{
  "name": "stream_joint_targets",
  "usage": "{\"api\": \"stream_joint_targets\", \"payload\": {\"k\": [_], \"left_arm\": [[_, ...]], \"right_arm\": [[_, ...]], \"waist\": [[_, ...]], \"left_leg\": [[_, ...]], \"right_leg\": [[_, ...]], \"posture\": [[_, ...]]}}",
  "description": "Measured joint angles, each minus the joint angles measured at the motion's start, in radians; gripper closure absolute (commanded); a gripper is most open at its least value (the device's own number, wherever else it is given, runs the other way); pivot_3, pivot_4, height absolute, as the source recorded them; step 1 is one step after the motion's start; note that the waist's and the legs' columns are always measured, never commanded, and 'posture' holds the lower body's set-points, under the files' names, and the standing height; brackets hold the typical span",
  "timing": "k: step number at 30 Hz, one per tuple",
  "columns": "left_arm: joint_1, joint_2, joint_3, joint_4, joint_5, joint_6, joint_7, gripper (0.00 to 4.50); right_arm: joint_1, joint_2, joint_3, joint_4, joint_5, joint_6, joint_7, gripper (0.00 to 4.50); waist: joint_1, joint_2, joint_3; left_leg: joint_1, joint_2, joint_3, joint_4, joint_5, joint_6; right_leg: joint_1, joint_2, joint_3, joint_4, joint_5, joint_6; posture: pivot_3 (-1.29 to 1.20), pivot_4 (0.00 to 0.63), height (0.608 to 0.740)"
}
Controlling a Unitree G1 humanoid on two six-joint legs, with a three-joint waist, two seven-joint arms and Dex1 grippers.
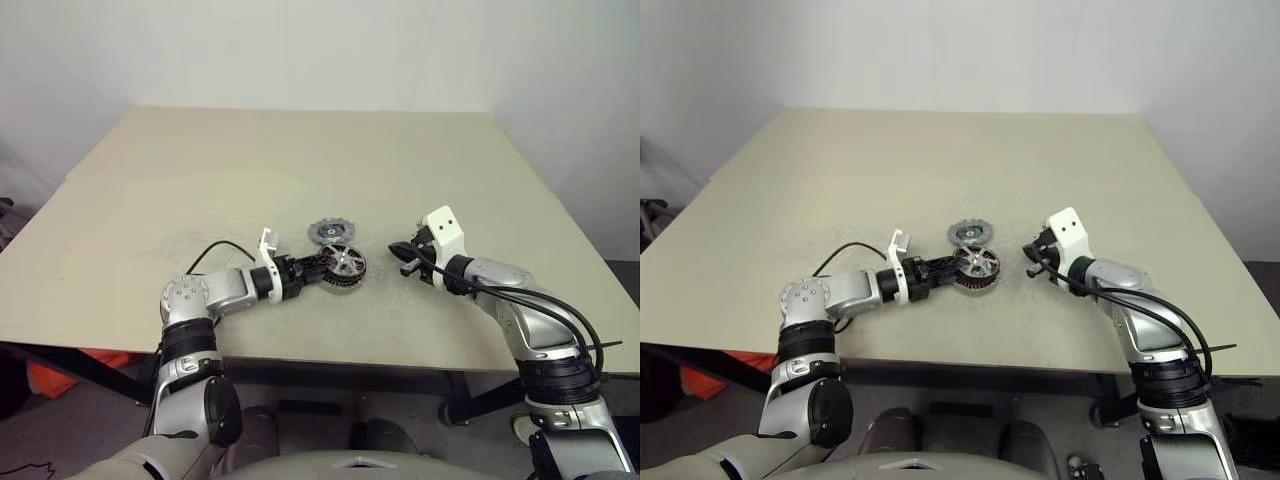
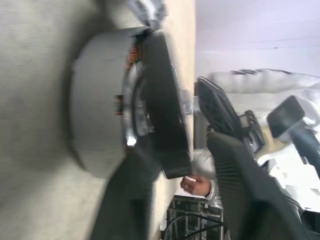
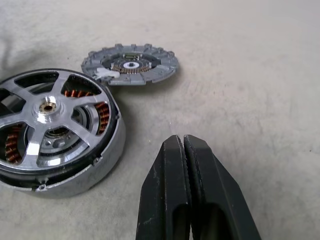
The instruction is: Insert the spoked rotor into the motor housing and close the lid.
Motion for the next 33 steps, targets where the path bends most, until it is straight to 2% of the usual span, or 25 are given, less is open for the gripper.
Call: {"api": "stream_joint_targets", "payload": {"k": [2, 6, 12, 14, 25, 33], "left_arm": [[0.000, 0.000, -0.004, 0.000, 0.002, -0.011, 0.000, 1.80], [-0.001, 0.010, -0.007, 0.000, 0.007, -0.044, -0.006, 1.80], [0.003, 0.046, -0.008, -0.021, 0.007, -0.082, -0.013, 1.80], [0.006, 0.062, -0.009, -0.033, 0.007, -0.087, -0.023, 1.80], [0.014, 0.116, -0.077, -0.090, 0.028, -0.210, -0.131, 1.80], [0.004, 0.175, -0.106, -0.033, 0.106, -0.359, -0.163, 1.80]], "right_arm": [[-0.003, 0.000, 0.000, 0.000, 0.000, 0.000, -0.002, 4.50], [-0.005, 0.000, 0.000, 0.005, 0.000, -0.001, -0.002, 4.50], [-0.024, 0.006, 0.000, 0.009, 0.000, -0.006, 0.008, 4.50], [-0.038, 0.013, 0.000, 0.009, 0.001, -0.009, 0.011, 4.50], [-0.092, 0.106, 0.067, 0.009, 0.016, -0.021, 0.034, 4.50], [-0.112, 0.191, 0.138, 0.009, 0.016, -0.019, 0.028, 4.50]], "waist": [[0.000, 0.000, 0.000], [-0.001, 0.000, 0.000], [-0.004, 0.000, 0.000], [-0.003, 0.000, 0.000], [-0.004, 0.000, 0.000], [-0.004, 0.000, 0.000]], "left_leg": [[0.002, 0.000, 0.000, 0.000, 0.000, 0.000], [0.002, 0.000, 0.000, 0.000, 0.000, -0.001], [0.002, 0.000, 0.000, 0.000, 0.001, -0.001], [0.000, 0.000, 0.000, 0.000, 0.000, 0.000], [-0.001, 0.001, 0.000, -0.001, 0.000, 0.001], [-0.001, 0.003, 0.000, -0.002, 0.000, 0.000]], "right_leg": [[0.003, 0.000, 0.000, 0.000, -0.004, 0.007], [0.003, 0.000, 0.000, 0.000, -0.004, 0.008], [0.001, 0.000, 0.000, 0.000, -0.004, 0.007], [-0.001, 0.000, 0.000, 0.000, 0.000, 0.001], [-0.002, 0.000, 0.000, 0.000, -0.001, 0.001], [-0.002, 0.000, 0.000, -0.001, -0.001, 0.001]], "posture": [[0.00, 0.000, 0.740], [0.00, 0.000, 0.740], [0.00, 0.000, 0.740], [0.00, 0.000, 0.740], [0.00, 0.000, 0.740], [0.00, 0.000, 0.740]]}}
